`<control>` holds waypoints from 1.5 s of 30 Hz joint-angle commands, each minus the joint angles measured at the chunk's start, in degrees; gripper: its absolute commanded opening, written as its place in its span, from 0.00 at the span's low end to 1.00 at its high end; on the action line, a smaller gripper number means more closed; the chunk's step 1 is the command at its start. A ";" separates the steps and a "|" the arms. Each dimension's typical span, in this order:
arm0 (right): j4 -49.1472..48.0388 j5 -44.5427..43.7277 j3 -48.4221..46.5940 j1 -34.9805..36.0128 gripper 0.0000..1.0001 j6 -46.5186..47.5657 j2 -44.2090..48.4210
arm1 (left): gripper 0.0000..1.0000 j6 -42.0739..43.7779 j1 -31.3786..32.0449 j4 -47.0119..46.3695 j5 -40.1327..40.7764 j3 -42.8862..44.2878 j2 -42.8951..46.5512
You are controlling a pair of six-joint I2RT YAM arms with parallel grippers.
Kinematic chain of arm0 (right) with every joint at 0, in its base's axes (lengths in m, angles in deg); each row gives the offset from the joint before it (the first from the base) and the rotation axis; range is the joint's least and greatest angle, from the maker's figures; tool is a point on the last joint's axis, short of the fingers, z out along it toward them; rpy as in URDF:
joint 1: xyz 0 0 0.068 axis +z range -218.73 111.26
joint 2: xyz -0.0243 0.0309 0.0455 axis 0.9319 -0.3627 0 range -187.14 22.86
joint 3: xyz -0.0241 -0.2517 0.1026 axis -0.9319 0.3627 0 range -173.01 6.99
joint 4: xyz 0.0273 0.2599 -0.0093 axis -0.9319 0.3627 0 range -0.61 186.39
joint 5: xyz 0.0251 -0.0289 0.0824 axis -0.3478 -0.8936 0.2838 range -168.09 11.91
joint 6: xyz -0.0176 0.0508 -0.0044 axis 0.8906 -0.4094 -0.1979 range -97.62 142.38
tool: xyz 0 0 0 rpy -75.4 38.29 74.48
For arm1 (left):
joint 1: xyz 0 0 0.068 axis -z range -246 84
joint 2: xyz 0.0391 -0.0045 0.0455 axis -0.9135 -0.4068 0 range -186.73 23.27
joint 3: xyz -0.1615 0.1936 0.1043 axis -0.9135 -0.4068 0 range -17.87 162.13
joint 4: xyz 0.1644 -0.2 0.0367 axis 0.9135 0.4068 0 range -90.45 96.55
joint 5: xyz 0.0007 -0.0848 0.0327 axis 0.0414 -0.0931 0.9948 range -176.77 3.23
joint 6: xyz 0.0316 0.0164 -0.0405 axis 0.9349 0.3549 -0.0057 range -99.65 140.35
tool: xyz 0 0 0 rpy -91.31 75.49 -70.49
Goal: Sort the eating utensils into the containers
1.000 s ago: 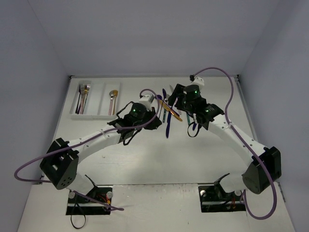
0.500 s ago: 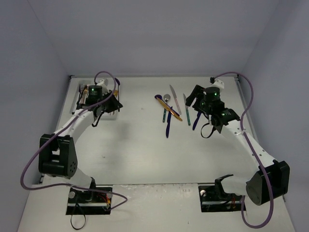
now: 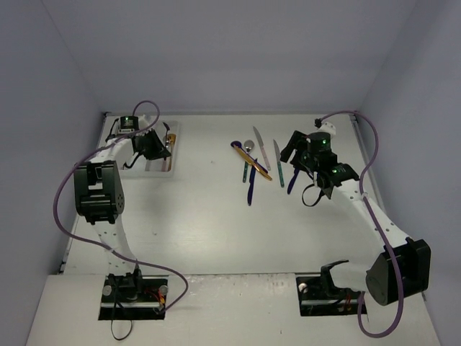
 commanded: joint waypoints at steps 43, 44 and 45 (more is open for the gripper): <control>-3.00 -2.96 -29.08 5.72 0.44 14.46 -42.15 | 0.62 16.16 12.77 2.85 28.30 -24.52 48.49; -3.00 -2.82 -29.98 5.77 0.44 14.18 -43.15 | 0.62 16.21 12.72 2.85 28.69 -24.47 48.15; -3.00 -2.61 -30.78 5.79 0.43 13.90 -44.52 | 0.61 16.18 12.70 2.90 28.90 -24.31 47.91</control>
